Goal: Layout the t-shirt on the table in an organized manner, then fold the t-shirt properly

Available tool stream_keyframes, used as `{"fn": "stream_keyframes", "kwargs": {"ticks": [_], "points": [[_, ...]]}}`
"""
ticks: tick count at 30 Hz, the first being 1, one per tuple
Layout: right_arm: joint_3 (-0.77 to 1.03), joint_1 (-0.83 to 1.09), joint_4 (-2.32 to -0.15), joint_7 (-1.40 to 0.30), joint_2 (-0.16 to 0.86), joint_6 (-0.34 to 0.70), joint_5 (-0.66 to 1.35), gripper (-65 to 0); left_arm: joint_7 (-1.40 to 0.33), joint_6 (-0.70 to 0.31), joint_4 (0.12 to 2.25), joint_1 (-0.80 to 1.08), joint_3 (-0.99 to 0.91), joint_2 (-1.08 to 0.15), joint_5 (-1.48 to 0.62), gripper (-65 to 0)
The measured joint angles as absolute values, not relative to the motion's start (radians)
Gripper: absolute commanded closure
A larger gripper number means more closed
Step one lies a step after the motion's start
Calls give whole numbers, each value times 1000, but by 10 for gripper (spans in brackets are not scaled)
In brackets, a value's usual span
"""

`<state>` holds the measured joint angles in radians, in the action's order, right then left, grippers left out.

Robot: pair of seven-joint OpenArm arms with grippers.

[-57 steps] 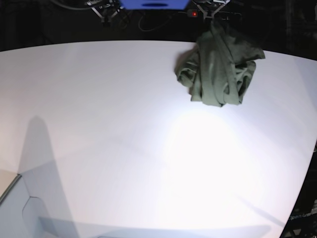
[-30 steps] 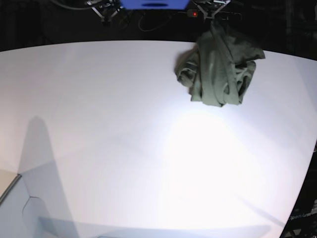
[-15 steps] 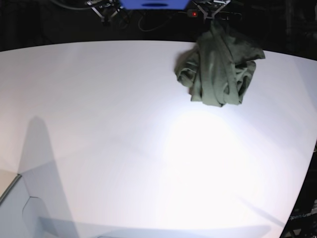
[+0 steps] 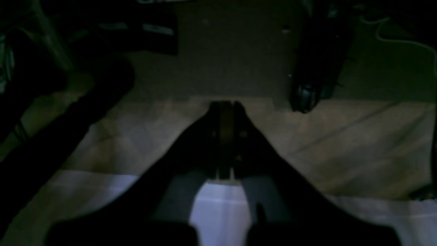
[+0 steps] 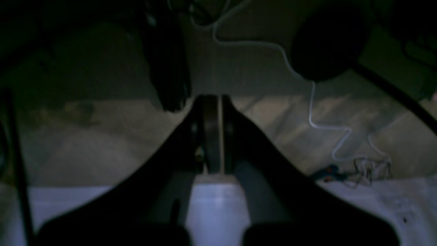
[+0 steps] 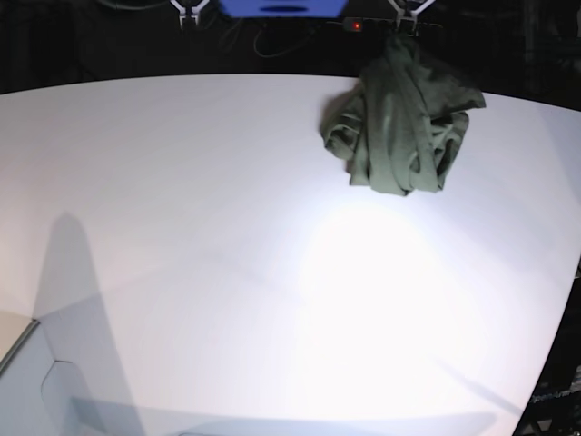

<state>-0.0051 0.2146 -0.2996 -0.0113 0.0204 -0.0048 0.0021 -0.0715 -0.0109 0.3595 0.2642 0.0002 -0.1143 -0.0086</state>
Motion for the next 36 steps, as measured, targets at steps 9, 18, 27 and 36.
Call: {"fn": "stream_keyframes", "kwargs": {"ticks": [9, 18, 27, 36], "points": [[-7, 506, -804, -20, 58, 1, 4, 0, -75, -7, 646, 398, 0, -134, -9, -1], [-1, 751, -1287, -24, 100, 4, 5, 0, -80, -2, 950, 546, -3, -160, -13, -1], [1, 907, -1711, -111, 120, 3, 4, 0, -90, 0, 1355, 712, -2, -246, -250, -1], [0, 904, -2005, -315, 121, 4, 5, 0, -101, -2, 1633, 832, -52, -249, -255, -1]]}}
